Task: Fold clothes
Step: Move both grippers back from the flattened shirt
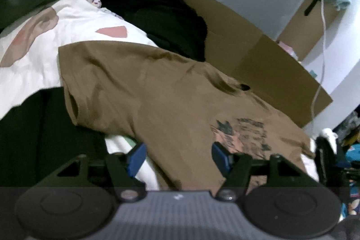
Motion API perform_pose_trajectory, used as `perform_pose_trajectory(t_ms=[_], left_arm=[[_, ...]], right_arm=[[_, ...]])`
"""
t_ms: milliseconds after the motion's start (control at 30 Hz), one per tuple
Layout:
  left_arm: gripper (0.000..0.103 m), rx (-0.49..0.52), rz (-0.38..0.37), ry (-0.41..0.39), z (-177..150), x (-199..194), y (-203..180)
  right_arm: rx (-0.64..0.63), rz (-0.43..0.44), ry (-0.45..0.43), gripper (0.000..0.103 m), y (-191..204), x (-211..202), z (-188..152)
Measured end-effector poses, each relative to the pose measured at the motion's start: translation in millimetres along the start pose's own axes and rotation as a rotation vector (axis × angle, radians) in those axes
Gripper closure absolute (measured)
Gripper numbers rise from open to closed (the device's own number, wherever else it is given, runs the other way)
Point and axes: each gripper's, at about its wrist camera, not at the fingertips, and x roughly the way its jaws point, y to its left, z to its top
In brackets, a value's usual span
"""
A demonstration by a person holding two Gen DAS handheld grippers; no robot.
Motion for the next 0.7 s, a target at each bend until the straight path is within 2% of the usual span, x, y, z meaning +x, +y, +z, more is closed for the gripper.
perform_pose_trajectory(t_ms=[200, 333, 433, 633, 700], left_arm=[[0.034, -0.006, -0.017, 0.009, -6.0, -23.7, -24.8], [0.034, -0.114, -0.008, 0.018, -22.7, -37.8, -35.5], [0.034, -0.162, 0.045, 0.047, -43.9, -43.2, -43.9], [0.034, -0.157, 0.067, 0.151, -88.0, -51.7, -50.3], [0.034, -0.197, 0.085, 0.176, -99.5, -55.4, -44.2]], right_arm=[[0.037, 0.074, -0.011, 0.053, -6.5, -22.7, -18.3], [0.041, 0.110, 0.002, 0.052, -5.4, -31.7, -36.9], [0.050, 0.143, 0.023, 0.052, -1.7, -36.1, -50.0], [0.051, 0.218, 0.070, 0.052, 7.4, -47.4, -72.6], [0.063, 0.227, 0.082, 0.052, 8.8, -48.5, -77.0]])
